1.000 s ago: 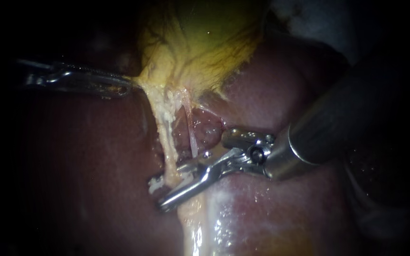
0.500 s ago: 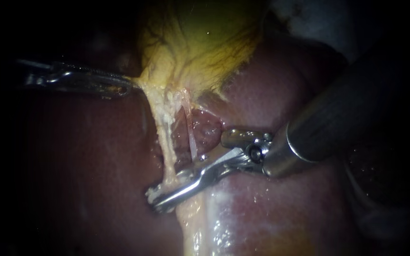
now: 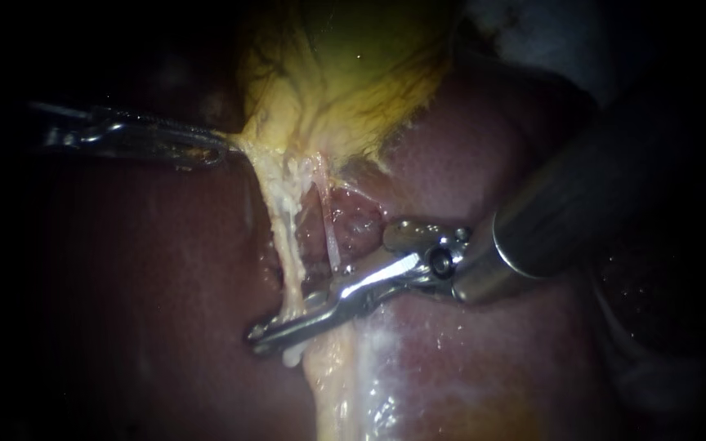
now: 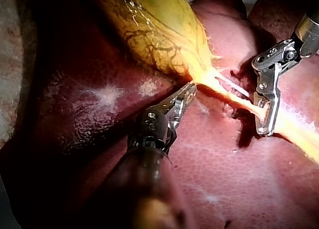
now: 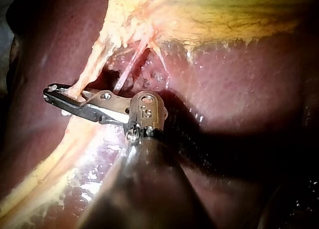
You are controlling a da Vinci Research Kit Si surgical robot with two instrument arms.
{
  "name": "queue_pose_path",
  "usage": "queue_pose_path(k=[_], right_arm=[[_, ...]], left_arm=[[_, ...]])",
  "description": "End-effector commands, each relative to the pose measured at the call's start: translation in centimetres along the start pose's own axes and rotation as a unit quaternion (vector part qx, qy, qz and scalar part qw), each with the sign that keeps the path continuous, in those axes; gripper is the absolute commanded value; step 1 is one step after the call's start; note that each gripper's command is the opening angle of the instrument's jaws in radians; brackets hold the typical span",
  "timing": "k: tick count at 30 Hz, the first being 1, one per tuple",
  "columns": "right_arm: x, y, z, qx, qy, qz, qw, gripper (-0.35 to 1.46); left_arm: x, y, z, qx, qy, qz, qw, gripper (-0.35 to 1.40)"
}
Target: Clipping second clip left tube
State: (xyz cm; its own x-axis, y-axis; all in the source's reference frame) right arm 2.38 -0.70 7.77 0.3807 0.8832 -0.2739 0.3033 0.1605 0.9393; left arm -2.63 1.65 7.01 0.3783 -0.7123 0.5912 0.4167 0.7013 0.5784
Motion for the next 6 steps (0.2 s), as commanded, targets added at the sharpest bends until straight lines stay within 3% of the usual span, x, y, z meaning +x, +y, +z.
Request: queue_pose_path(k=[1, 6], right_arm=[[-0.01, 0.0, 0.0, 0.0, 0.0, -0.001, 1.0, -0.35], [-0.01, 0.0, 0.0, 0.0, 0.0, -0.001, 1.0, -0.35]], left_arm=[[0.0, 0.0, 0.0, 0.0, 0.0, 0.0, 1.0, -0.35], [0.0, 0.0, 0.0, 0.0, 0.0, 0.0, 1.0, -0.35]])
